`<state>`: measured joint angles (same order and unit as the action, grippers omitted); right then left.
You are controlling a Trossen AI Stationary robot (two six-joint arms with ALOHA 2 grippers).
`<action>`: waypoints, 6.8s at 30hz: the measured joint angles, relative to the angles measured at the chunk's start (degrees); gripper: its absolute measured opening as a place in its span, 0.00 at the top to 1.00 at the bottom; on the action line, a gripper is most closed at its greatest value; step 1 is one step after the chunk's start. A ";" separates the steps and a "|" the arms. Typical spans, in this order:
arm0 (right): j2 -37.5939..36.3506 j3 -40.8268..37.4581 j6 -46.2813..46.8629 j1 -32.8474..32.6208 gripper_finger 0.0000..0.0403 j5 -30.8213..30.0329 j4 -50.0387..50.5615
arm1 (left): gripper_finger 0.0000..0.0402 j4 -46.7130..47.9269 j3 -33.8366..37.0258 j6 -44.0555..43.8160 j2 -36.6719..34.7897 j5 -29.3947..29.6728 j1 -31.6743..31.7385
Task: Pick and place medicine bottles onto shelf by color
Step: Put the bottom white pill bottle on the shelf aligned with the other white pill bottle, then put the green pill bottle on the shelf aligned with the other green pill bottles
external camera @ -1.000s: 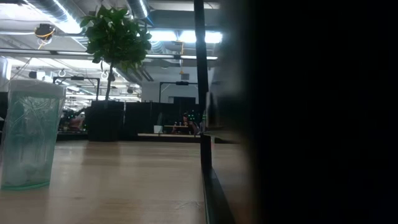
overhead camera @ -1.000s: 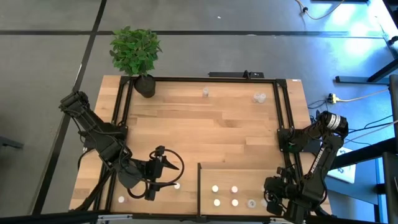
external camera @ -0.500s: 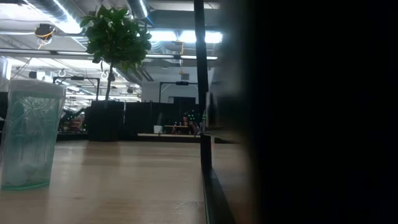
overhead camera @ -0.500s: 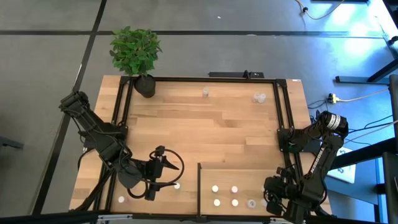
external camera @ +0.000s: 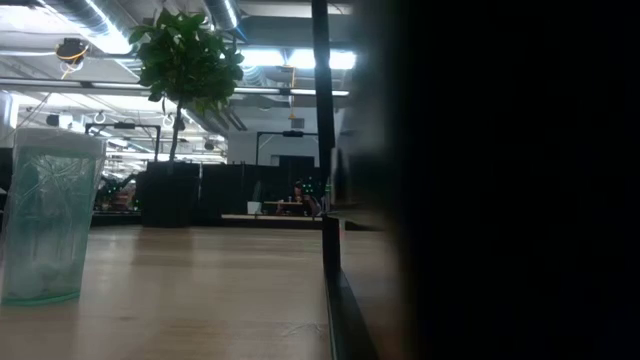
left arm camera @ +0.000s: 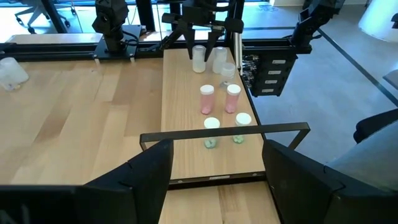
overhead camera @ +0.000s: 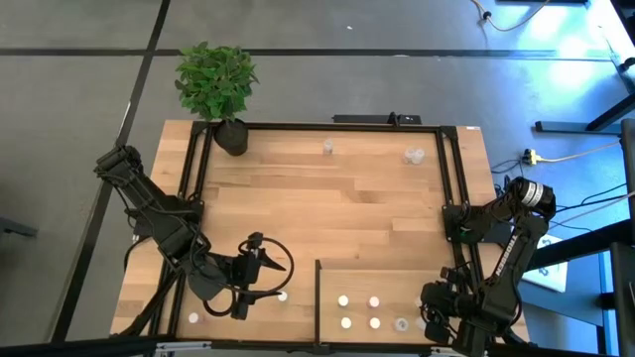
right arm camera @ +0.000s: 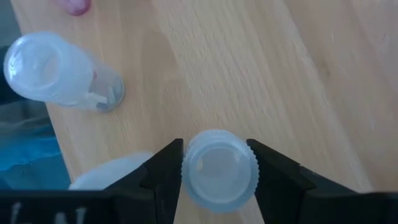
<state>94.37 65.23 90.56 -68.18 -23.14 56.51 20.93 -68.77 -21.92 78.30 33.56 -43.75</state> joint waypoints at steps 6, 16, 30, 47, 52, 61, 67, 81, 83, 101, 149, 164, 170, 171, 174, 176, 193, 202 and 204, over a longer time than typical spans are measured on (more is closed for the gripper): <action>0.00 0.00 0.02 0.00 0.60 0.12 -0.02 | 0.40 0.00 0.00 -0.01 0.00 0.00 0.00; 0.00 0.00 0.03 0.00 0.48 0.30 -0.34 | 0.40 0.00 0.00 0.00 0.00 0.00 0.00; -0.87 0.00 -0.61 0.00 0.43 0.90 -0.03 | 0.40 0.00 0.00 -0.02 0.00 0.00 0.00; -3.26 1.28 -0.79 0.02 0.43 1.76 4.08 | 0.40 0.00 0.00 -0.01 0.00 0.00 0.00; -3.28 5.31 -0.76 0.00 0.43 0.37 9.90 | 0.40 -0.01 0.00 -0.02 0.00 0.00 0.00; -3.30 12.79 -0.76 1.03 0.43 -6.72 15.07 | 0.40 0.00 0.00 -0.02 0.00 0.00 0.00; -3.30 16.41 -4.55 4.39 0.43 -12.09 15.87 | 0.40 0.00 0.00 -0.02 0.00 0.00 0.00; -3.30 19.12 -20.50 14.24 0.43 -22.31 14.12 | 0.40 -0.02 0.00 4.15 0.00 1.03 0.15; -3.30 19.12 -20.50 15.03 0.43 -22.31 13.89 | 0.40 -0.02 0.00 8.50 0.00 1.59 0.60; -4.81 20.40 -23.80 26.91 0.43 -20.45 22.19 | 0.40 0.68 0.00 6.99 0.00 1.99 3.00; -7.86 20.46 -50.61 40.76 0.43 -6.62 8.41 | 0.40 6.69 0.02 -14.01 25.60 -5.16 -2.23; -7.82 20.44 -50.71 39.30 0.43 -6.68 8.46 | 0.40 6.91 0.02 -14.85 27.84 -2.99 -1.90; -7.82 20.44 -50.64 37.75 0.43 -6.69 8.41 | 0.40 6.69 0.02 -15.91 29.74 -2.87 -1.52; -7.82 20.44 -50.64 37.51 0.43 -6.70 8.39 | 0.40 6.70 0.02 -16.19 30.21 -2.89 -1.39; -7.82 20.44 -50.47 37.07 0.43 -6.72 8.24 | 0.40 6.61 0.02 -17.93 31.34 -2.91 -1.11; -7.82 20.44 -50.45 36.82 0.43 -6.72 7.88 | 0.40 6.55 0.02 -18.44 31.93 -2.91 -1.09; -7.82 20.44 -50.53 36.81 0.43 -6.75 7.80 | 0.40 5.42 0.02 -18.47 32.11 -2.91 -0.72; -7.82 20.44 -50.56 36.81 0.43 -6.77 7.80 | 0.57 5.44 0.02 -18.51 32.11 -3.22 -0.89; -7.82 20.44 -50.56 36.81 0.43 -6.77 7.80 | 0.63 5.44 0.02 -18.78 32.11 -3.36 -0.90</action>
<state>86.54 85.67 40.01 -31.38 -29.91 64.31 26.37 -68.75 -40.69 110.41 30.20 -44.64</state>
